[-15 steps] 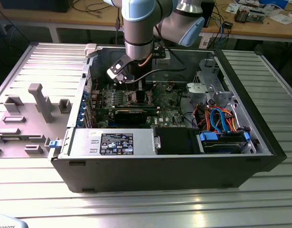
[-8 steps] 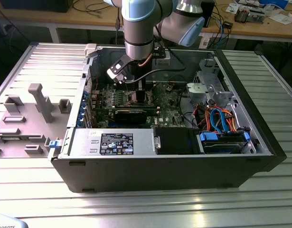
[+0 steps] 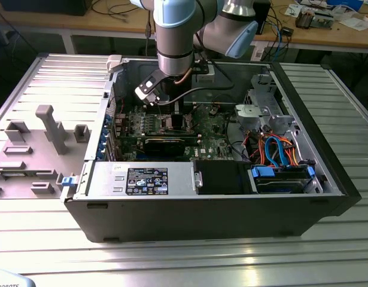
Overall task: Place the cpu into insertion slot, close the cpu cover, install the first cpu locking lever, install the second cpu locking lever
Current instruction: 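Place the cpu into insertion slot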
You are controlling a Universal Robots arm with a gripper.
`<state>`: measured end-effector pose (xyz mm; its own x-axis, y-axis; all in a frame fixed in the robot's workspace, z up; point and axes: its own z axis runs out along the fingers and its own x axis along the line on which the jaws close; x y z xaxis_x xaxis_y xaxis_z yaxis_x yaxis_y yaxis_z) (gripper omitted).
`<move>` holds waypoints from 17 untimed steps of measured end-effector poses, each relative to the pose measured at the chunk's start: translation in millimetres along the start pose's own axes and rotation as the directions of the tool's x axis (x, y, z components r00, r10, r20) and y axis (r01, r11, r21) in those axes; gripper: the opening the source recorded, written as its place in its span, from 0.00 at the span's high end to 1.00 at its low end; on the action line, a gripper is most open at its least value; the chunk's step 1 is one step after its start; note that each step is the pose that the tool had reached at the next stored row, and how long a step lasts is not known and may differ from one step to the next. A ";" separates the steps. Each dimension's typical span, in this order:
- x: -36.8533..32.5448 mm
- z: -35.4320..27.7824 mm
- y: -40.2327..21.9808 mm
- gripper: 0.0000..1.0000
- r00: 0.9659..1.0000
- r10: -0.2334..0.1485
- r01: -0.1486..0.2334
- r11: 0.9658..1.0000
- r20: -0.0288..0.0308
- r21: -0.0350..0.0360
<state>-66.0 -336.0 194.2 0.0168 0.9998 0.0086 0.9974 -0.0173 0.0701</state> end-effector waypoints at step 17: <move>0.1 -5.8 0.5 0.38 1.000 0.000 0.000 1.000 0.000 0.000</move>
<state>-65.9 -335.9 200.1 0.0168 0.9998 0.0091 0.9974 -0.0174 0.0705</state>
